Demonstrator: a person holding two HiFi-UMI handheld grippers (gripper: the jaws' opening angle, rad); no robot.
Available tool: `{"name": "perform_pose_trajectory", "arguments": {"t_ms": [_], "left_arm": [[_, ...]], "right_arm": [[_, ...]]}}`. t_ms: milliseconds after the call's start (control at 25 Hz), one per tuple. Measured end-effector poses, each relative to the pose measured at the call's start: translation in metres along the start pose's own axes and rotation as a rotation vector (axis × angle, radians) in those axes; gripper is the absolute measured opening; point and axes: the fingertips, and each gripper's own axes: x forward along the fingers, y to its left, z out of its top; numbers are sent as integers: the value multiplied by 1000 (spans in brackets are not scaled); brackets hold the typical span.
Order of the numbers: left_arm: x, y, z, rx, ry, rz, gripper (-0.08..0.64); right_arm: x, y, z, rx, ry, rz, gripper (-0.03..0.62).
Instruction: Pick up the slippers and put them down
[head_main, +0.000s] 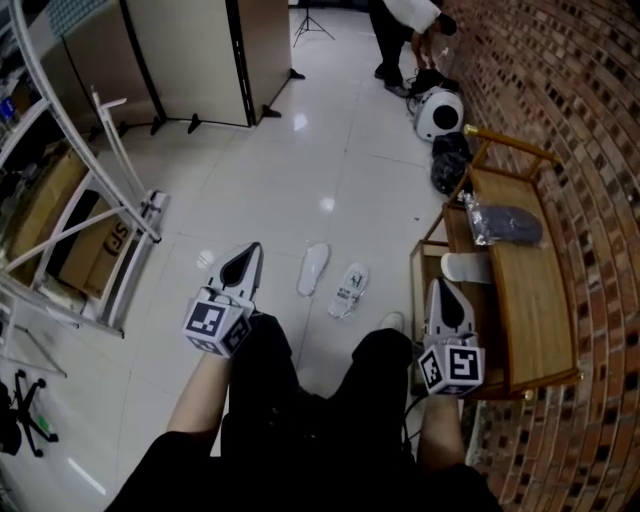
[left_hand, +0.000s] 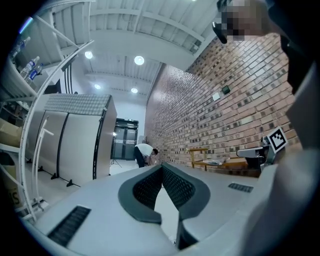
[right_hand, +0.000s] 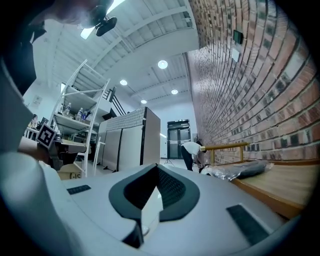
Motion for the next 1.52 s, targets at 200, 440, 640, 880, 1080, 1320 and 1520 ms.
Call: {"name": "perform_pose_trajectory", "arguments": {"t_ms": [200,440,640,880,1080,1320,1520], "left_arm": [[31,3,5,0,-3,-8,3],[67,12,9,-12,-28,-32,3],[91,10,10,-20,-18,-51,3],[121,-8,1,-14,-19,-139,3],[158,-57,-1,-17,-18,-262,3],[188,-129,7,-28,-19,-407,3],[205,-179,11,-3,-23,-504,3]], "right_arm": [[20,-15,11,-9,-21,-7,9],[44,-36,18,-11,-31,-32,8],[56,-50,15,0,-26,-67,8],[45,-60,16,-24,-20,-96,9],[9,-92,24,-30,-13,-218,9],[-36,-122,41,-60,-39,-307,9],[-62,-139,49,-63,-51,-366,8]]}}
